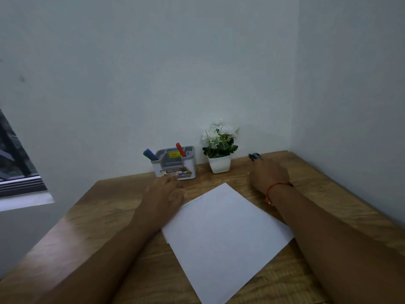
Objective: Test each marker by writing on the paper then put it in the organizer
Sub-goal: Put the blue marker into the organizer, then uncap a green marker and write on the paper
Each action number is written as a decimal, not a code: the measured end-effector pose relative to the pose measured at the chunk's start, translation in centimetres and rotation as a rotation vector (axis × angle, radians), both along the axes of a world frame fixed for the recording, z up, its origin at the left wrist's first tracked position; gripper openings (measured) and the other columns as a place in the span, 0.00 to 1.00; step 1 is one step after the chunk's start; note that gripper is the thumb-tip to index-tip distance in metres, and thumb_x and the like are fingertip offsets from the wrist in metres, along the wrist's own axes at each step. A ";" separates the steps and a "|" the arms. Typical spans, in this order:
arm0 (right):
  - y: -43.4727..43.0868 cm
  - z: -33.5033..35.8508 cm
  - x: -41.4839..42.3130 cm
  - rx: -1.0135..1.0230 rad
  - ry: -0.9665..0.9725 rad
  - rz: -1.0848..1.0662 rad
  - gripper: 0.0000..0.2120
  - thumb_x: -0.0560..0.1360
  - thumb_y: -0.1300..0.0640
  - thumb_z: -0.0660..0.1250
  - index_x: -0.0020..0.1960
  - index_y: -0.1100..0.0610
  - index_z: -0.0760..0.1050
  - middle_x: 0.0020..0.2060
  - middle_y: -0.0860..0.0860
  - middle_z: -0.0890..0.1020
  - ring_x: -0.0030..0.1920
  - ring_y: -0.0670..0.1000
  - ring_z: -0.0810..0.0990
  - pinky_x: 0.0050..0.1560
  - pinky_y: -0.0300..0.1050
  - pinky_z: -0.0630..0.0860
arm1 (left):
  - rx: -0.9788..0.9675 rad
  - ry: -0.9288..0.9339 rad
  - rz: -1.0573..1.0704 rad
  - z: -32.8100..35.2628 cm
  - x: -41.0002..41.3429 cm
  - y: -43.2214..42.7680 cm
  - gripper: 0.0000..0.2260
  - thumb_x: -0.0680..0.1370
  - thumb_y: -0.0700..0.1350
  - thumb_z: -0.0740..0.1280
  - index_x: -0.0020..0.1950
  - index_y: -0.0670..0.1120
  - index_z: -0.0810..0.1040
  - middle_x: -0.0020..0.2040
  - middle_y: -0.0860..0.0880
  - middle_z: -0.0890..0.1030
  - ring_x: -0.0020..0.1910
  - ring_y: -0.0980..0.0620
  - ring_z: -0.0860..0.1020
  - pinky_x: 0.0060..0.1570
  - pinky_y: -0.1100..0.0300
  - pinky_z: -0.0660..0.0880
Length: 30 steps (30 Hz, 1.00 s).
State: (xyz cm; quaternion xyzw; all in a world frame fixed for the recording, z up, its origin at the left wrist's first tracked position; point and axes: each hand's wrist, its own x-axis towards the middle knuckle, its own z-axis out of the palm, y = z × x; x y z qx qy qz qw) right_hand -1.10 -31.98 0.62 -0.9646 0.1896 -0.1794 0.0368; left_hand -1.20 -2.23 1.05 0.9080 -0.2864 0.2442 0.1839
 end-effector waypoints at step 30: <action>1.1 1.7 -1.0 0.226 -0.379 0.172 0.06 0.76 0.54 0.66 0.52 0.53 0.75 0.42 0.51 0.83 0.43 0.54 0.79 0.40 0.49 0.78 | -0.053 0.119 -0.015 0.0 0.9 0.4 0.11 0.78 0.51 0.66 0.58 0.50 0.80 0.59 0.51 0.79 0.57 0.54 0.73 0.58 0.61 0.68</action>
